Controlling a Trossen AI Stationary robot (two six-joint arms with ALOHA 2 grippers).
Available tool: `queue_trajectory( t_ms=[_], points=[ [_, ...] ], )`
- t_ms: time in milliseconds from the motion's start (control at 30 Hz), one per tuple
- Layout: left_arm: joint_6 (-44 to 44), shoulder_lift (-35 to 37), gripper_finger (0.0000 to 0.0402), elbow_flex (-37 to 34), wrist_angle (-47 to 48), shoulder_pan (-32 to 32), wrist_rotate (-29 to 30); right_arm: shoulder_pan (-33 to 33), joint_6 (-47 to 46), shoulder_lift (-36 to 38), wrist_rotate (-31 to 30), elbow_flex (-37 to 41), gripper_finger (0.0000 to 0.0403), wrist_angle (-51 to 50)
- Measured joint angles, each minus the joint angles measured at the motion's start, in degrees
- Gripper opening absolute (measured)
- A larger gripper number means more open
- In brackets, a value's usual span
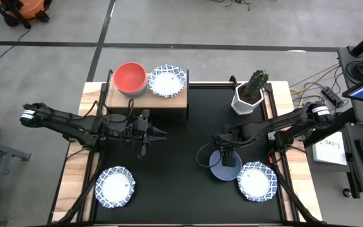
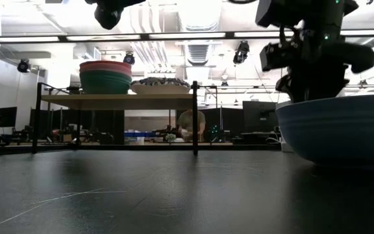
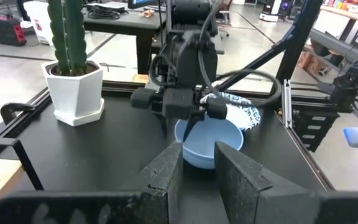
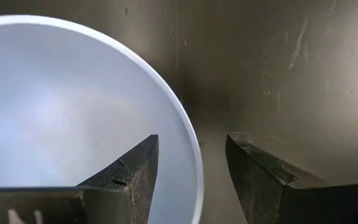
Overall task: Place and stack bowls onto a shelf
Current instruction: Move the light blue bowl from right to the middle of the table
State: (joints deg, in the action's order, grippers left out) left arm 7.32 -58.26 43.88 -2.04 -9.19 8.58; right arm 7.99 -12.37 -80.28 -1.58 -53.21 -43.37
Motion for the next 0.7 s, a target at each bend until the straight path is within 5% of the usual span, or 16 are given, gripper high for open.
queue_trajectory(
  t_ms=[167,700],
  points=[
    [-0.4,0.0,0.0076,0.0,0.1,0.0,0.0,0.0,0.4,-3.2,0.0,0.0,0.016,0.3],
    [-0.9,-0.3,0.0076,0.0,0.9,0.0,0.0,0.0,0.6,-4.2,1.1,-0.1,0.0013,0.3]
  ],
)
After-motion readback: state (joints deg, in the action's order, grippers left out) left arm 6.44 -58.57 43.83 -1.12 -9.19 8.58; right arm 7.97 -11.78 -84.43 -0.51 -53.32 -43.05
